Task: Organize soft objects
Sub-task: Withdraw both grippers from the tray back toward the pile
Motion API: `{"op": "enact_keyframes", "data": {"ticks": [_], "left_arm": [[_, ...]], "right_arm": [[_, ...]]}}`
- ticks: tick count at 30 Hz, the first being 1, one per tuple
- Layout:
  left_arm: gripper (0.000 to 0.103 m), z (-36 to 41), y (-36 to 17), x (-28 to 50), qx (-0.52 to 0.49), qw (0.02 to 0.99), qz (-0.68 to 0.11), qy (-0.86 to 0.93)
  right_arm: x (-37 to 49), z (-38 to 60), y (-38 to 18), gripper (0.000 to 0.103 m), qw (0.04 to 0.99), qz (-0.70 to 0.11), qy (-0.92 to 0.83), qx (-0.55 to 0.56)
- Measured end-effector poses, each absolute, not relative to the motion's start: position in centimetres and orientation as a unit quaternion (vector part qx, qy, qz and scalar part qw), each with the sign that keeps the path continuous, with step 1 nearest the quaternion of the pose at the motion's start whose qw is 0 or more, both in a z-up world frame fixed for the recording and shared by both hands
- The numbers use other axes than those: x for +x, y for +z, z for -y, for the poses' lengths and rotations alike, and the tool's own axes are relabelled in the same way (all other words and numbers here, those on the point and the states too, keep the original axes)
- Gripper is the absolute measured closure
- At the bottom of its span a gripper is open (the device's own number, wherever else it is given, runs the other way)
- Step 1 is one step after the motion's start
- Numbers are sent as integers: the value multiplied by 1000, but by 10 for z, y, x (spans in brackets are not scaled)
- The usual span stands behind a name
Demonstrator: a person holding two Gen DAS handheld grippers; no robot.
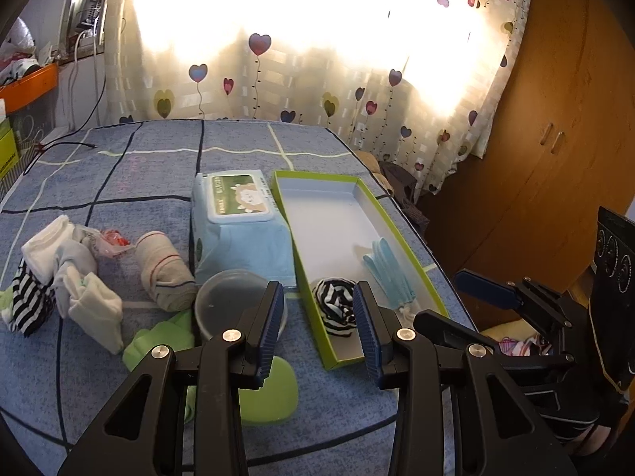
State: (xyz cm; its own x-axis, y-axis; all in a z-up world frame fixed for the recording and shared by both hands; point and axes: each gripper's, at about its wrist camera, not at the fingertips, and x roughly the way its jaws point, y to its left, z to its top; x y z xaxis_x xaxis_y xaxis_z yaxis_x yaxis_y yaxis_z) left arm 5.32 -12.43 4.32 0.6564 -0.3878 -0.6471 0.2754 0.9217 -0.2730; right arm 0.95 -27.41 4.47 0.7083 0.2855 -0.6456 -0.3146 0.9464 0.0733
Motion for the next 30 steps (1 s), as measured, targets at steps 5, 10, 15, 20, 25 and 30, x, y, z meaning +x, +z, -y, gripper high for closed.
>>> {"op": "enact_keyframes", "data": {"ticks": [5, 10, 15, 20, 25, 30], "left_arm": [[65, 110, 45, 47, -85, 910, -366, -175], [65, 94, 44, 41, -96, 911, -365, -163], [65, 80, 42, 38, -102, 912, -368, -151], [65, 64, 40, 32, -111, 914, -368, -133], [65, 46, 36, 29, -117, 915, -369, -111], [65, 32, 31, 30, -127, 914, -374, -94]], "right_arm": [[3, 264, 51, 39, 925, -338, 171, -27], [0, 253, 53, 39, 924, -335, 182, -33], [-2, 242, 55, 39, 922, -332, 196, -38], [-3, 231, 58, 39, 921, -328, 207, -44], [-4, 221, 57, 39, 917, -328, 220, -49], [-3, 215, 57, 39, 916, -327, 227, -52]]}}
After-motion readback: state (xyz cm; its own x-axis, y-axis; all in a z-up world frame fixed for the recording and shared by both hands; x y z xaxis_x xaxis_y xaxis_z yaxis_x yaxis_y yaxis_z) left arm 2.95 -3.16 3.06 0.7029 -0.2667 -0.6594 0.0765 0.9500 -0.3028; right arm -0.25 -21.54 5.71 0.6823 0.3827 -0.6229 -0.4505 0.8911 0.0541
